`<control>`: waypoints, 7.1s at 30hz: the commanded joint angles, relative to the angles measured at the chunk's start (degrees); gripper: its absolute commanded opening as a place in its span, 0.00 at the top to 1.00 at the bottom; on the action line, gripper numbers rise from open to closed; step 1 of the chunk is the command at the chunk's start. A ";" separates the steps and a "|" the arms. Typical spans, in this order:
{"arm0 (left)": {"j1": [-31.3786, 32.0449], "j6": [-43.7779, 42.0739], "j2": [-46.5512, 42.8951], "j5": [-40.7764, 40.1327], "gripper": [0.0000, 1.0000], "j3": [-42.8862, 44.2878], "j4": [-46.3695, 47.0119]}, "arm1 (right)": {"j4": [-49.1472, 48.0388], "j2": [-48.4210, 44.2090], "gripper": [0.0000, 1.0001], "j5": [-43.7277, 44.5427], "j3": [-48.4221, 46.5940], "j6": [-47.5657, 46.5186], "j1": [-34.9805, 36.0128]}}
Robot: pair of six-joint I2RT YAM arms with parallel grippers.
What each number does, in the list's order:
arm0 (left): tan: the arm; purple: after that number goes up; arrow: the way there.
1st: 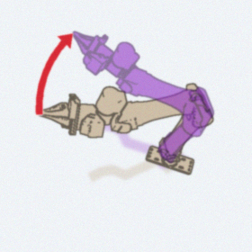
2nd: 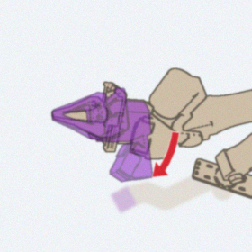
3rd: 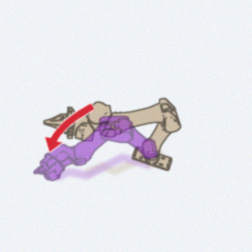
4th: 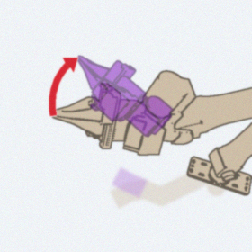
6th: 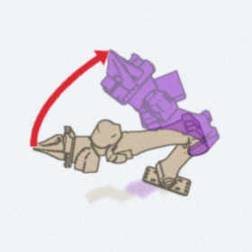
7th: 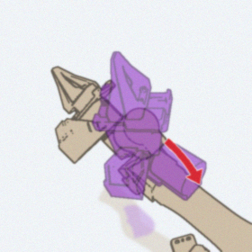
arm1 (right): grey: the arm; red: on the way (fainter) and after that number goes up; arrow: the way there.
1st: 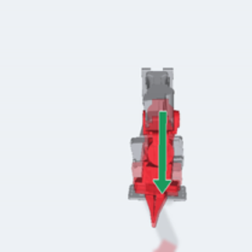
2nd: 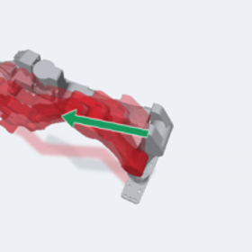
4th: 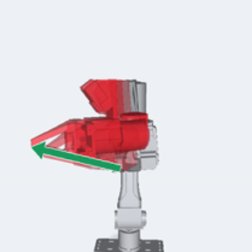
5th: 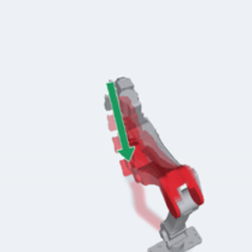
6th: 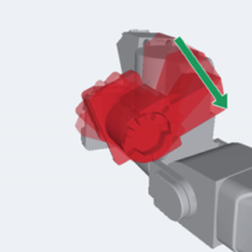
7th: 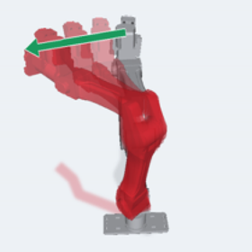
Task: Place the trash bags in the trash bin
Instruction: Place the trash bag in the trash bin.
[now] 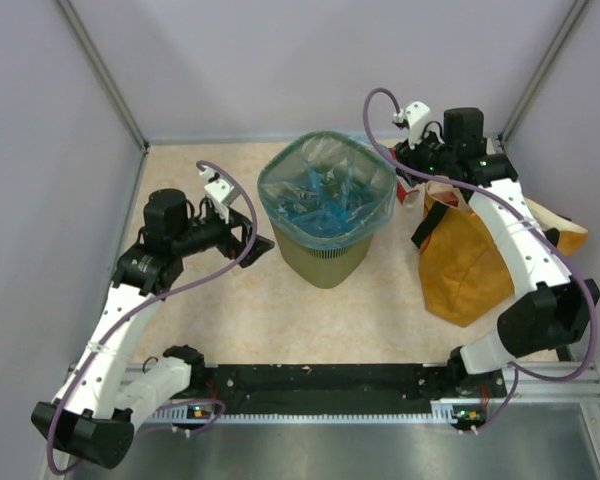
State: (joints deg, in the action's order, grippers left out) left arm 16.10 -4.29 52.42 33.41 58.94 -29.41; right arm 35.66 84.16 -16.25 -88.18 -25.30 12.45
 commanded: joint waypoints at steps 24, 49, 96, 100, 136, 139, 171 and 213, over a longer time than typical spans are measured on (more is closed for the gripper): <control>-15.74 30.75 4.62 25.38 0.12 -10.77 28.09 | -8.15 -11.91 0.56 -9.42 14.00 5.79 7.59; -24.01 33.48 11.91 42.97 0.78 -12.62 43.03 | -4.90 -19.21 0.59 -2.65 16.38 5.18 13.74; -25.59 12.47 9.54 43.93 1.00 -7.08 26.24 | 1.08 11.38 0.41 -45.01 -11.93 22.66 -4.71; -25.59 12.38 9.28 44.11 1.00 -7.43 26.95 | 1.08 12.34 0.44 -45.53 -12.10 22.66 -4.71; -25.59 6.32 7.61 40.16 1.00 -10.07 25.10 | 1.25 13.58 1.00 -50.55 -7.89 18.98 -4.71; -25.59 3.17 7.17 38.75 1.00 -11.12 24.31 | 1.25 12.52 1.00 -49.15 -6.83 17.66 -4.63; -24.27 -6.43 7.87 35.59 1.00 -14.47 22.82 | 11.77 10.05 0.53 -39.38 -10.58 4.16 -6.38; -21.90 9.83 18.85 22.23 0.19 -0.94 33.10 | -4.54 -5.23 0.45 -33.24 13.82 5.08 15.84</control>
State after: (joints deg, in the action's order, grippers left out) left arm -6.76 6.87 69.30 53.56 53.47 1.80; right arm 37.47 81.03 -50.09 -76.47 -22.50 23.64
